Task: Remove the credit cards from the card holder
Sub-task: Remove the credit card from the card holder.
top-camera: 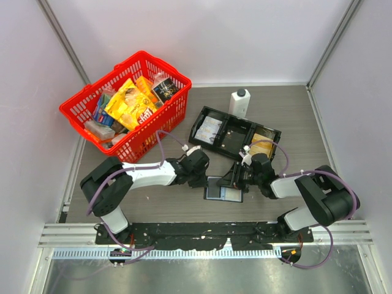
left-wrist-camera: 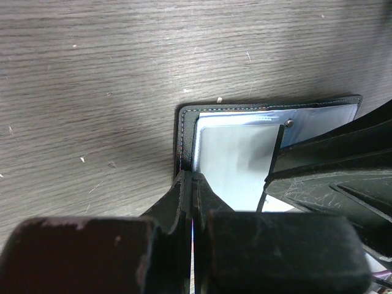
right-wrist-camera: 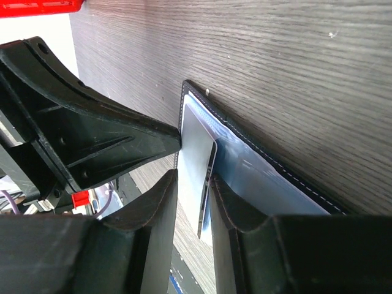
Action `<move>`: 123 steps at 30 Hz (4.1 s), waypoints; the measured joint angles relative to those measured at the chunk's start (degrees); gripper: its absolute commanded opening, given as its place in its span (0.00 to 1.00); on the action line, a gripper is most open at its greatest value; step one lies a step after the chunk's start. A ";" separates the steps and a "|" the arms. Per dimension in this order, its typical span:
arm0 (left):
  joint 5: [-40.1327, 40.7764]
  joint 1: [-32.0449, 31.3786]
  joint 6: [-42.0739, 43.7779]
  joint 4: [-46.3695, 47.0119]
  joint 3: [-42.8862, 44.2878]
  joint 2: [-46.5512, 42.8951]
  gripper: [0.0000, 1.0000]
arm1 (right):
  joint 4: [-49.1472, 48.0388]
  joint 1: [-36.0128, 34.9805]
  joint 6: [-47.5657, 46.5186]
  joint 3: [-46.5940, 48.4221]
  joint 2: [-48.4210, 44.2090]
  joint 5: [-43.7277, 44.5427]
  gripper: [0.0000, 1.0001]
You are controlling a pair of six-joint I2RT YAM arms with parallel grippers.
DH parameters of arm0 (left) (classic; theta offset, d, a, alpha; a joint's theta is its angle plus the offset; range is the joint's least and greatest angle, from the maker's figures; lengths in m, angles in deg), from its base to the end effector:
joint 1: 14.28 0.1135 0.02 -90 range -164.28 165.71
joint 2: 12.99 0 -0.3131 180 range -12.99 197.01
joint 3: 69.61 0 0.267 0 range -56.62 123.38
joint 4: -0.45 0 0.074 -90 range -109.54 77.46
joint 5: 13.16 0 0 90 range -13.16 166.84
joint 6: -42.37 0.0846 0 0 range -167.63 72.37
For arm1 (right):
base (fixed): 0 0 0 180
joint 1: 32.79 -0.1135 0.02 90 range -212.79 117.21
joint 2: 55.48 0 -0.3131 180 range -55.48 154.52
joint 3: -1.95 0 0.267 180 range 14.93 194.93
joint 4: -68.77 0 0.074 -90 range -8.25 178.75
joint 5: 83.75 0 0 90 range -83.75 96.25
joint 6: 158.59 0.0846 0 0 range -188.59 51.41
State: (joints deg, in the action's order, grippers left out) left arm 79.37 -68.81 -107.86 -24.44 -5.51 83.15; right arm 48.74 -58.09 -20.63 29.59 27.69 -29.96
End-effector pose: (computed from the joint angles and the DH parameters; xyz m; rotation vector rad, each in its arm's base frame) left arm 0.2156 -0.2962 0.1503 -0.1531 2.7171 -0.6481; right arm 0.2044 0.1519 0.1216 0.0747 2.4144 1.3570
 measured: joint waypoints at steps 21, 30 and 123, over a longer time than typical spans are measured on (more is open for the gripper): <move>0.31 0.04 -2.23 1.03 -1.05 -0.28 0.00 | -8.66 -3.89 4.33 -0.48 4.90 0.26 0.33; 0.48 0.04 -2.84 1.03 -1.11 -0.28 0.00 | -2.82 -1.73 1.68 -0.39 -0.44 -1.97 0.26; 0.39 -2.84 1.01 -0.92 6.82 5.29 0.00 | 11.78 7.32 -7.08 -0.13 -5.03 -4.00 0.01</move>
State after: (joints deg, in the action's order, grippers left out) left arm 79.76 -71.65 -106.85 -25.36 1.31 88.44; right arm 60.52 -50.77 -27.71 29.46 22.67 -33.96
